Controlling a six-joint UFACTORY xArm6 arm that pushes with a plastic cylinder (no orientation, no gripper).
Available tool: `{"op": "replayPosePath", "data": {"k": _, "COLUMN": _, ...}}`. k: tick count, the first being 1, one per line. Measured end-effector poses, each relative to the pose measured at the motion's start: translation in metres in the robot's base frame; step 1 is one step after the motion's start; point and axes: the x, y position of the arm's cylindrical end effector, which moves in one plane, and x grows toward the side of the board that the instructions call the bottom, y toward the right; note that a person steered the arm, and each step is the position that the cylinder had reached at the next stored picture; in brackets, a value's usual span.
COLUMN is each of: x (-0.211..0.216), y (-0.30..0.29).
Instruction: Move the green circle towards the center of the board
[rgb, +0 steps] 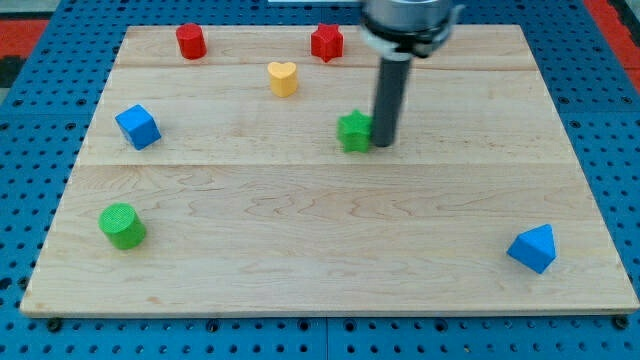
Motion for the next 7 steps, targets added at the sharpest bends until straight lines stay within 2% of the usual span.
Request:
{"op": "replayPosePath", "data": {"k": 1, "x": -0.006, "y": -0.030}}
{"op": "replayPosePath", "data": {"k": 2, "x": 0.006, "y": -0.031}}
{"op": "replayPosePath", "data": {"k": 3, "x": 0.046, "y": -0.095}}
{"op": "replayPosePath", "data": {"k": 5, "x": 0.065, "y": -0.298}}
{"op": "replayPosePath", "data": {"k": 6, "x": 0.106, "y": -0.337}}
{"op": "replayPosePath", "data": {"k": 7, "x": 0.142, "y": -0.289}}
